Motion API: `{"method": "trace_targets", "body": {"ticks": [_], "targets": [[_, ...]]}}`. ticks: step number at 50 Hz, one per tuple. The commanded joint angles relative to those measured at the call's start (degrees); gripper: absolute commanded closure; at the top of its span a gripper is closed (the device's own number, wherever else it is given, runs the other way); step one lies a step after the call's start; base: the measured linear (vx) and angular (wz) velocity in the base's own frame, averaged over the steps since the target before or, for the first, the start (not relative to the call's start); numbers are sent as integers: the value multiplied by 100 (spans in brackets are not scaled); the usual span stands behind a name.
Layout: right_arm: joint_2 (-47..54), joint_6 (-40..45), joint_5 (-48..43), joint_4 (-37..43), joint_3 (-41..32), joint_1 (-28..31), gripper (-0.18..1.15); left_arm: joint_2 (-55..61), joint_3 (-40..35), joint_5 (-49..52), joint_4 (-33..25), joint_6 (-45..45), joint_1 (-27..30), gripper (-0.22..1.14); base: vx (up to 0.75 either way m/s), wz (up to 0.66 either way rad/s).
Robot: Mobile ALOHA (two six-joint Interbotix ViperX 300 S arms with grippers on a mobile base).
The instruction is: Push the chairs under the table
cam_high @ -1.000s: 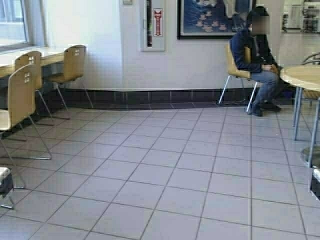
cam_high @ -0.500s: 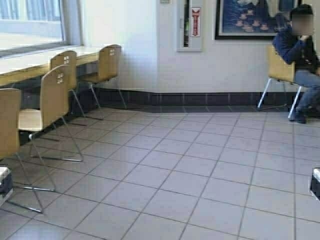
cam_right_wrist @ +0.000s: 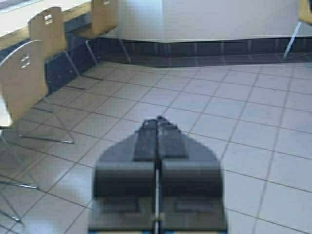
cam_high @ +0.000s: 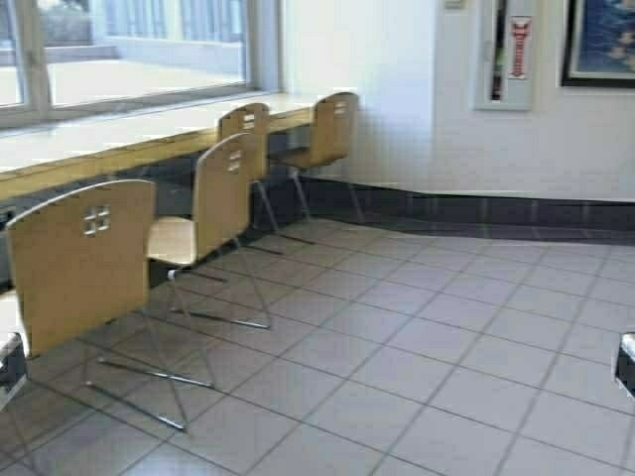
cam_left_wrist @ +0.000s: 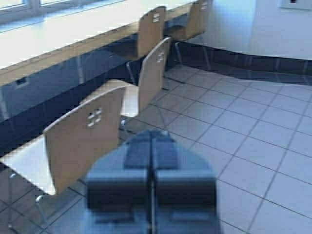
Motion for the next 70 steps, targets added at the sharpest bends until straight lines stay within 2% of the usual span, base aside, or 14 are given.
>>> {"method": "trace_targets", "body": {"ticks": [1,24,34,55,70], "targets": [[44,9,-26,9,-114,-18,93,-141,18,-35,0,-26,9,89,27,49],[70,62,158,18,-79,-9,93,-132,88,-44,0,-44,9,89,28,55],[220,132,290,44,-290,-9,93,0,-62,-53,9,-18,9,89,25,36],[229,202,378,53,-237,0,93,211,-114,-53,0,-299,9,89,27,34],[325,220,404,79,-202,431,93,220,-26,-53,-70,-870,9,89,25,31]]}}
